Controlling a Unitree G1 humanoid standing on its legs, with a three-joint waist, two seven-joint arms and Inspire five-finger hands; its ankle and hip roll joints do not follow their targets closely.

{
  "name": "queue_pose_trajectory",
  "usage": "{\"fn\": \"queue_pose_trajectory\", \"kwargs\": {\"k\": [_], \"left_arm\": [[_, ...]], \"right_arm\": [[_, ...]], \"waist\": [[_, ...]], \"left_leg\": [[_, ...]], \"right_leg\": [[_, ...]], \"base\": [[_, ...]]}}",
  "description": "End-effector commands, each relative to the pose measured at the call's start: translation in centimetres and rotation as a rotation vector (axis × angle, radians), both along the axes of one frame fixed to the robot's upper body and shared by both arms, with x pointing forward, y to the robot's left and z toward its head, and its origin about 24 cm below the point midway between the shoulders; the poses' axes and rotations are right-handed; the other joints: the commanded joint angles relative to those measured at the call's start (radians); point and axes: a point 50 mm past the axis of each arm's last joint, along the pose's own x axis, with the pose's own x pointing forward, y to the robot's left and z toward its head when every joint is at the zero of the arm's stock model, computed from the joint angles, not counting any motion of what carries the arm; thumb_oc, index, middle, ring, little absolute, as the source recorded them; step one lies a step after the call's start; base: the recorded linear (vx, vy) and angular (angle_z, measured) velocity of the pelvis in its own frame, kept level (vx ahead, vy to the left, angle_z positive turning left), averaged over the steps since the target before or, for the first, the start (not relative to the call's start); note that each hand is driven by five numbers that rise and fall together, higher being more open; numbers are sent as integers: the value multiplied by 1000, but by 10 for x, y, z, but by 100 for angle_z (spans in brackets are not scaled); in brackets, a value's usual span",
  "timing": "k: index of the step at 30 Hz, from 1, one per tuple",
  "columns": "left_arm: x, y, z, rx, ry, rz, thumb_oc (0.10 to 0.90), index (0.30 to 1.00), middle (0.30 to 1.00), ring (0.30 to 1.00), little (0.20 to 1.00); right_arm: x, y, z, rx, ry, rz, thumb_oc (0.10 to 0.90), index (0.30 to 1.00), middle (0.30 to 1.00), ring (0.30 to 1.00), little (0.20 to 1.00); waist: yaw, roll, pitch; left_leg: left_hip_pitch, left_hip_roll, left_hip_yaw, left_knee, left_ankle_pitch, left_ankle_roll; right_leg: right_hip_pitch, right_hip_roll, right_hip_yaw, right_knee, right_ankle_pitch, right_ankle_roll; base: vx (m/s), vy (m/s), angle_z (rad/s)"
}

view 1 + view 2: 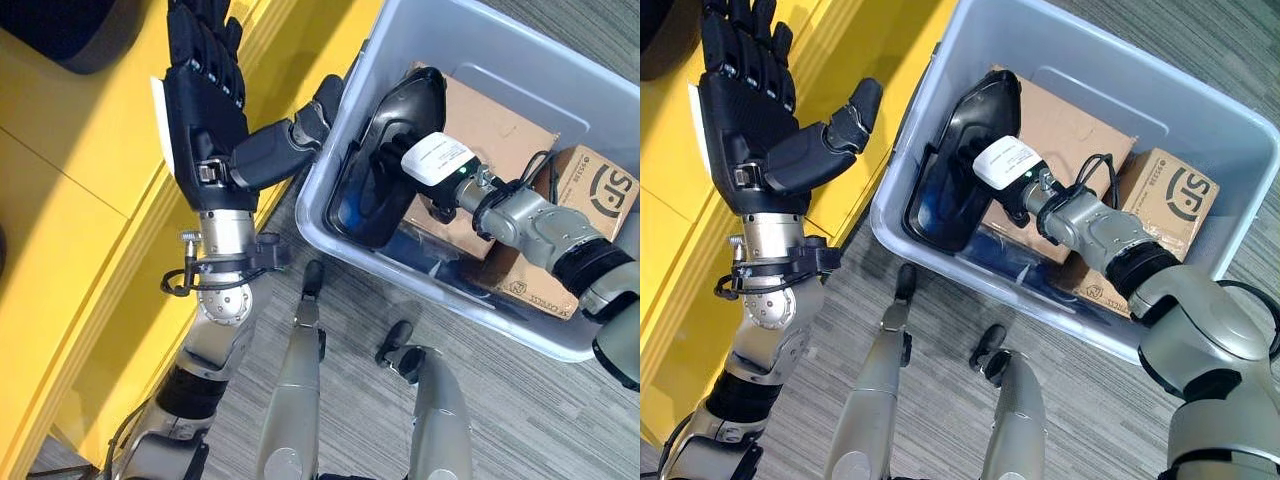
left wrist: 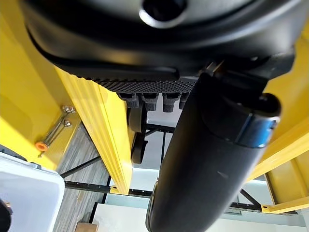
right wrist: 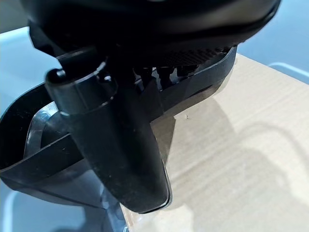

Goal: Move parts from the plastic box to the shelf.

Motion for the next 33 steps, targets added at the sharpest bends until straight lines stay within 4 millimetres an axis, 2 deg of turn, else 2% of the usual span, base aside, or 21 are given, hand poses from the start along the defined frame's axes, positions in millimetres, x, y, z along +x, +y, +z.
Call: {"fn": "queue_pose_trajectory", "kwargs": {"k": [1, 6, 11, 12, 13, 15, 18, 20, 23, 25, 26, 29, 30, 31, 33], "left_arm": [[-40, -9, 49, -101, -362, -116, 900, 1000, 1000, 1000, 1000], [-38, -12, 50, -91, -359, -119, 900, 1000, 1000, 1000, 1000], [-33, -13, 47, -34, -329, -107, 900, 1000, 1000, 1000, 1000], [-32, -13, 45, -18, -320, -104, 900, 1000, 1000, 1000, 1000], [-31, -12, 43, -8, -306, -103, 900, 1000, 1000, 1000, 1000], [-29, -11, 41, 7, -293, -96, 900, 1000, 1000, 1000, 1000], [-23, -4, 28, 44, -227, -74, 900, 1000, 1000, 1000, 1000], [-21, -1, 24, 54, -202, -73, 900, 1000, 1000, 1000, 1000], [-19, 7, 12, 77, -142, -57, 900, 1000, 1000, 1000, 1000], [-20, 15, 8, 89, -120, -40, 900, 1000, 1000, 1000, 1000], [-20, 17, 6, 95, -113, -37, 900, 1000, 1000, 1000, 1000], [-21, 20, 2, 124, -94, -45, 900, 1000, 1000, 1000, 1000], [-22, 26, -2, 132, -82, -28, 900, 1000, 1000, 1000, 1000], [-23, 29, -5, 135, -70, -20, 900, 1000, 1000, 1000, 1000], [-25, 31, -7, 140, -62, -12, 900, 1000, 1000, 1000, 1000]], "right_arm": [[5, -17, -44, -169, 90, -127, 400, 300, 300, 300, 300], [2, -16, -48, -152, 90, -107, 400, 300, 300, 300, 300], [-3, -12, -46, -114, 68, -65, 400, 300, 300, 300, 300], [-4, -12, -44, -101, 62, -55, 400, 300, 300, 300, 300], [-6, -11, -42, -92, 57, -43, 400, 300, 300, 300, 300], [-8, -10, -40, -70, 47, -31, 400, 300, 300, 300, 300], [-16, -18, -47, 26, 48, -35, 400, 300, 300, 300, 300], [-18, -16, -48, 38, 57, -22, 400, 300, 300, 300, 300], [-28, -11, -41, 138, 44, 34, 400, 300, 300, 300, 300], [-41, -11, -27, 269, -11, 83, 400, 300, 300, 300, 300], [-44, -10, -32, 272, 15, 91, 400, 300, 300, 300, 300], [-55, -18, -28, 338, 6, 105, 400, 300, 300, 300, 300], [-62, -19, -19, 394, -13, 130, 400, 300, 300, 300, 300], [-66, -18, -15, 418, -23, 150, 400, 300, 300, 300, 300], [-69, -16, -13, 445, -21, 167, 400, 300, 300, 300, 300]], "waist": [[53, 39, 11], [47, 30, 10], [36, 10, -12], [39, 12, -12], [34, 3, -20], [33, 4, -25], [23, -17, -69], [22, -24, -81], [6, -41, -130], [-21, -58, -171], [-22, -59, -184], [-47, -67, -238], [-71, -67, -278], [-77, -72, -302], [-77, -74, -319]], "left_leg": [[-49, 35, 15, 95, -77, -16], [-14, 40, 20, 74, -73, -14], [90, 58, 32, 6, -57, -17], [108, 65, 41, -11, -30, -8], [136, 66, 36, -23, -43, -19], [155, 72, 47, -42, -18, -12], [249, 91, 62, -98, 3, -20], [280, 94, 70, -118, 6, -20], [357, 111, 105, -169, 18, -18], [417, 118, 136, -210, 22, -24], [424, 117, 138, -212, 22, -23], [484, 117, 163, -256, 24, -29], [522, 121, 184, -284, 22, -29], [558, 126, 208, -309, 20, -29], [580, 127, 229, -329, 23, -26]], "right_leg": [[230, 3, 23, -199, 81, 109], [261, 7, 21, -222, 87, 110], [357, 21, 15, -315, 114, 113], [375, 24, 1, -339, 138, 110], [403, 31, 14, -362, 133, 115], [423, 35, 1, -389, 156, 112], [525, 54, -2, -500, 194, 119], [552, 63, 3, -531, 209, 123], [617, 75, 21, -610, 250, 135], [666, 75, 33, -666, 280, 148], [674, 76, 36, -674, 281, 148], [730, 69, 34, -727, 305, 158], [744, 66, 46, -754, 327, 169], [756, 64, 61, -771, 339, 175], [761, 61, 75, -787, 354, 182]], "base": [[0, 0, 0], [0, 0, 0], [-3, 14, 3], [0, 0, 0], [-57, 37, -1], [-9, 17, -2], [53, 9, -12], [36, 20, -18], [42, 60, -25], [67, 57, -51], [82, 35, -37], [57, 56, -25], [107, 88, -14], [82, 96, -23], [37, 59, -39]]}}
